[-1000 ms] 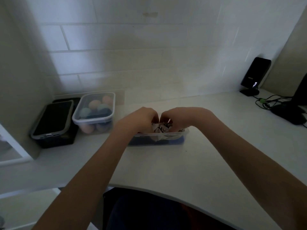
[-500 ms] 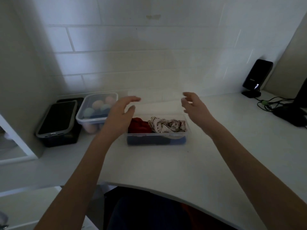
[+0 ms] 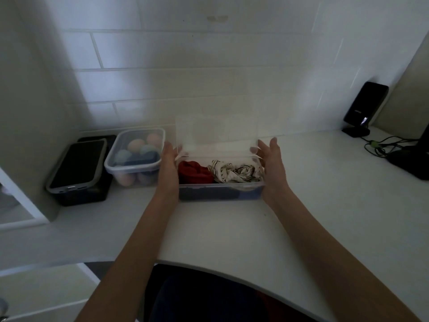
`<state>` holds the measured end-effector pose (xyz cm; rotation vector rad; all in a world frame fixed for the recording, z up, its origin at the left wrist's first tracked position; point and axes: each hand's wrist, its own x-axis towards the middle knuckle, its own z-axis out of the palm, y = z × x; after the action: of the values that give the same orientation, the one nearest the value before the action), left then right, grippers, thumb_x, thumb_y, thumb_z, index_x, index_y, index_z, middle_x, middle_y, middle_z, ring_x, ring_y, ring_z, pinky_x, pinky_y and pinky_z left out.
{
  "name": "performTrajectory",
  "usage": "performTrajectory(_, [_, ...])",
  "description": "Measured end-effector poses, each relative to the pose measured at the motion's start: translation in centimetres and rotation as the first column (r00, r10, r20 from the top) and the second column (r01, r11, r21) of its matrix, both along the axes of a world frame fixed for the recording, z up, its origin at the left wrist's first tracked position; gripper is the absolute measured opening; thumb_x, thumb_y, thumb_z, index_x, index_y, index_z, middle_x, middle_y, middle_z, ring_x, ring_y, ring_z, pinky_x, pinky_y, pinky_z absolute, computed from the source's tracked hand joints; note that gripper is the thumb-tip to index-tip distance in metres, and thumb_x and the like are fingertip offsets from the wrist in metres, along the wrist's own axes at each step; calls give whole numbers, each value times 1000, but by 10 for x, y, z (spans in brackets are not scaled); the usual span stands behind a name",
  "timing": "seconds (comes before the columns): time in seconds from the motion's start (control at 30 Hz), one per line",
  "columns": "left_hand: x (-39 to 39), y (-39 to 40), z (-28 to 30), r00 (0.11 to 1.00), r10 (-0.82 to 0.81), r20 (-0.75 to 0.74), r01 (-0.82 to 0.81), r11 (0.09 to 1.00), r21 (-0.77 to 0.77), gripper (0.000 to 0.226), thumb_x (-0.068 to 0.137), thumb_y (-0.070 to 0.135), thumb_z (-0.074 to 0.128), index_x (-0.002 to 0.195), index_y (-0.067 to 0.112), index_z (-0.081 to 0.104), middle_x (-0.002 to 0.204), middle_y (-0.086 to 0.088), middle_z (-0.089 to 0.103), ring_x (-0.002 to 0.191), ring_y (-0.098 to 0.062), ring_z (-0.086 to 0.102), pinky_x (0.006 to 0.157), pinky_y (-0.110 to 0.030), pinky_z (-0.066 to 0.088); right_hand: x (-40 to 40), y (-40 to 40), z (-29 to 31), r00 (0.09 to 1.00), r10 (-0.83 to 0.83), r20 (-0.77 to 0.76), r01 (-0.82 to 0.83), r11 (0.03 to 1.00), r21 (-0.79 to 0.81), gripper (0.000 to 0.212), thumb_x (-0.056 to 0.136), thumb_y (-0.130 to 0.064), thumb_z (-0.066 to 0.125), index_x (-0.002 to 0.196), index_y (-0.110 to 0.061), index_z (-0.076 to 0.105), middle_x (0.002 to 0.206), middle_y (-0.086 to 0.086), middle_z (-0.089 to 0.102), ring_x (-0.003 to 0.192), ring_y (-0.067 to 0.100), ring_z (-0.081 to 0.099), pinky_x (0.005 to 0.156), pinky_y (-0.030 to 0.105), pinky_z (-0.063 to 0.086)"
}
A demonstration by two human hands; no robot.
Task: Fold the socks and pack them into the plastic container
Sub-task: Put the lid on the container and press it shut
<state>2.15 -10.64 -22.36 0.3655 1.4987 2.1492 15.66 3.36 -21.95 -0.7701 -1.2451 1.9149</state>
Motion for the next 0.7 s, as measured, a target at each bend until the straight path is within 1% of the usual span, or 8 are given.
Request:
performTrajectory(0.1, [4,5,2,996,73,-43,-71,996,62,35,95,47,32,85,26,59,81,5,69,77,-8,66,71,-19,54,-1,1,-2,995,-17,-96,12,999,-48,57,96,-55,24,114,-17,64,102,-2,60,100,17,57,91,37,48])
performTrajectory(0.2, [6,4,2,991,132,-31,-127,983,132,46,96,46,28,78,20,62,81,-1,65,82,-16,59,79,-28,48,1,5,-4,979,-43,-197,19,993,-119,59,95,-53,28,73,-17,68,81,2,62,87,22,56,79,34,45])
performTrajectory(0.3, [1,0,-5,994,98,-43,-92,988,124,55,95,45,28,62,12,58,59,4,66,71,-16,59,76,-29,47,7,10,-4,982,8,-187,-40,985,-169,64,94,-49,35,49,-14,63,76,6,61,73,22,55,68,30,46])
performTrajectory(0.37, [1,-4,-8,999,37,-18,-35,992,119,50,95,36,31,61,9,54,51,4,64,64,-15,59,72,-27,48,16,13,1,989,125,-74,-135,979,-154,54,92,-50,40,60,-11,61,79,8,61,71,24,58,63,27,49])
performTrajectory(0.43, [0,-8,-8,999,-46,-1,46,994,100,41,94,25,33,65,6,55,60,-4,65,68,-19,60,69,-26,51,24,12,5,964,259,52,-254,963,-93,39,91,-46,46,79,-12,62,86,8,63,75,23,62,59,26,52])
performTrajectory(0.5, [-1,-13,-7,993,-112,-22,113,992,59,29,90,14,38,72,6,60,78,-11,63,78,-23,61,73,-25,51,26,12,3,940,319,120,-322,947,6,23,92,-31,51,101,-13,62,103,10,64,90,24,64,73,30,55])
performTrajectory(0.6, [1,-20,-11,969,-176,-173,178,984,-1,13,83,5,52,86,12,62,89,-9,63,83,-19,62,79,-25,49,27,7,-3,927,326,187,-354,924,146,43,89,-6,57,130,-19,50,116,14,61,96,25,64,76,26,57])
performTrajectory(0.7, [4,-25,-17,918,-233,-322,215,972,-91,27,81,-2,58,99,19,61,102,-9,64,96,-23,61,91,-35,47,29,8,-3,922,345,174,-371,917,150,56,88,-2,58,137,-22,42,117,15,60,93,24,66,73,24,59])
